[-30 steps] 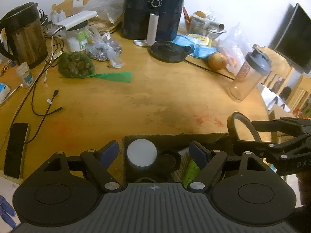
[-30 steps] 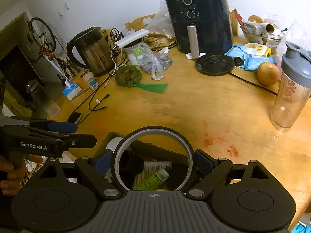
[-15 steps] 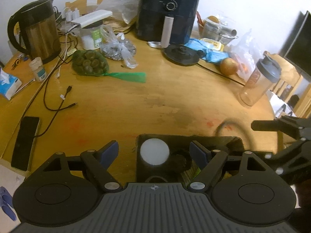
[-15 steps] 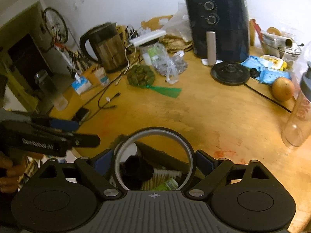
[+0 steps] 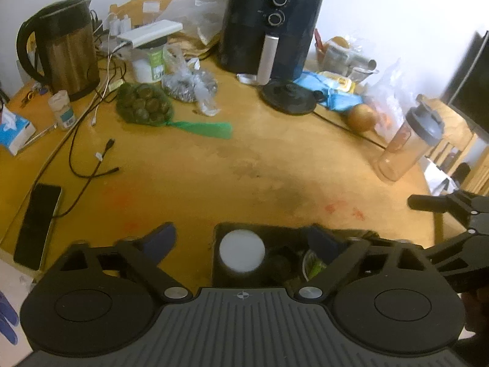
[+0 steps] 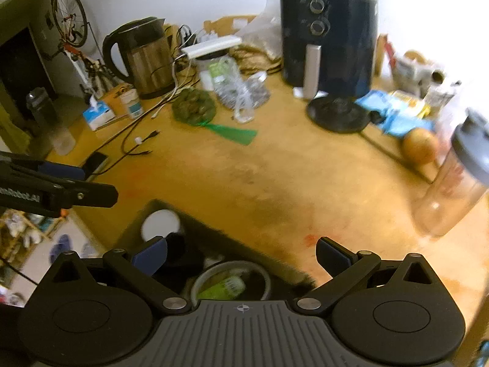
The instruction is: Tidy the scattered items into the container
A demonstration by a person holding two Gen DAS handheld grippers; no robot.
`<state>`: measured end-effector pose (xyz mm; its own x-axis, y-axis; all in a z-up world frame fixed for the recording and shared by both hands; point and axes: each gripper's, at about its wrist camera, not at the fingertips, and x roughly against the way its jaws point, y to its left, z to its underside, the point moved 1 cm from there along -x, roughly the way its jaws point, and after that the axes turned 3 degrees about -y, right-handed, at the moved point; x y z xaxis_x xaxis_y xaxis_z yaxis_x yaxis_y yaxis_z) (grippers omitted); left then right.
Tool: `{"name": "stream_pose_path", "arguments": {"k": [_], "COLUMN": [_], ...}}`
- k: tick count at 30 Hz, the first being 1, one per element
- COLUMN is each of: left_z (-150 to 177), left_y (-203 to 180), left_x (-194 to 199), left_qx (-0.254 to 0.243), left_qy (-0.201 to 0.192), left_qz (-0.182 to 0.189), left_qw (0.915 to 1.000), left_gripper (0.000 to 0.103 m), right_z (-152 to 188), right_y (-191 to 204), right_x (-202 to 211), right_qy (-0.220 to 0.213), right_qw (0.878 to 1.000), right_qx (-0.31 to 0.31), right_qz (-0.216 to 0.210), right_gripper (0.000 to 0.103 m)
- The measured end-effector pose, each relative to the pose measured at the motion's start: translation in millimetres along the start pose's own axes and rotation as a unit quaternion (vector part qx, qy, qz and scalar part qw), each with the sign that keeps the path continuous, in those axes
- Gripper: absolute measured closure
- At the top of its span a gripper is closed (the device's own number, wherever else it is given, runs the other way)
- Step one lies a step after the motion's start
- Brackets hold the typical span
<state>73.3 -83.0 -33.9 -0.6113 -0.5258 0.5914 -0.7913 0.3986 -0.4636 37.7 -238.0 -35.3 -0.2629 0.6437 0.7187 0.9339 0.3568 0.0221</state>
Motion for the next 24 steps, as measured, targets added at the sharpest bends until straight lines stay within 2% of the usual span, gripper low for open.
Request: {"name": "stream_pose_path", "arguments": {"k": [2,6,10,12,15,21,24], "left_z": [-2.6,-9.4,-18.1,-22.8,-29.4,-36.3,-39.7], "left_y": [-3.8,-12.7,-21.7,-26.4,-30.3,-35.5,-40.1], "left_x": [1.2,4.0,8.5,12.4,16.2,23.0,20.0], "left_qx": [-0.013,-0.038,-0.068,-0.085,-0.091,-0.095,-0.103], "left_qy": [-0.011,-0.028,-0.047,-0.059,-0.066,-0.077,-0.055], "left_qz": [-0.003,-0.02,-0.054,-0.067,-0.075,-0.053,-0.063], "left_qw": [0.9999,0.9987,0.9951,0.9923,0.9908,0.9911,0.9911], "left_gripper": [0.0,0.0,0.0,0.0,0.0,0.0,0.0], "right_z": [-1.7,-4.9,-9.0,-11.9,-17.3,-26.1,-29.9], "right_y": [0.5,3.0,0.4,-3.2,-12.7,-30.1,-42.0], "right_x": [5.6,24.8,38.8,43.0,45.4,44.9,39.6], "right_qy": [-0.022,-0.096,-0.151,-0.163,-0.141,-0.101,-0.05], "right_qw": [0.999,0.992,0.982,0.978,0.978,0.978,0.983], "right_qx": [0.015,0.045,0.036,0.026,-0.001,-0.048,-0.092], "right_qz": [0.02,0.062,0.109,0.131,0.152,0.175,0.148], "right_gripper": [0.0,0.0,0.0,0.0,0.0,0.0,0.0]}}
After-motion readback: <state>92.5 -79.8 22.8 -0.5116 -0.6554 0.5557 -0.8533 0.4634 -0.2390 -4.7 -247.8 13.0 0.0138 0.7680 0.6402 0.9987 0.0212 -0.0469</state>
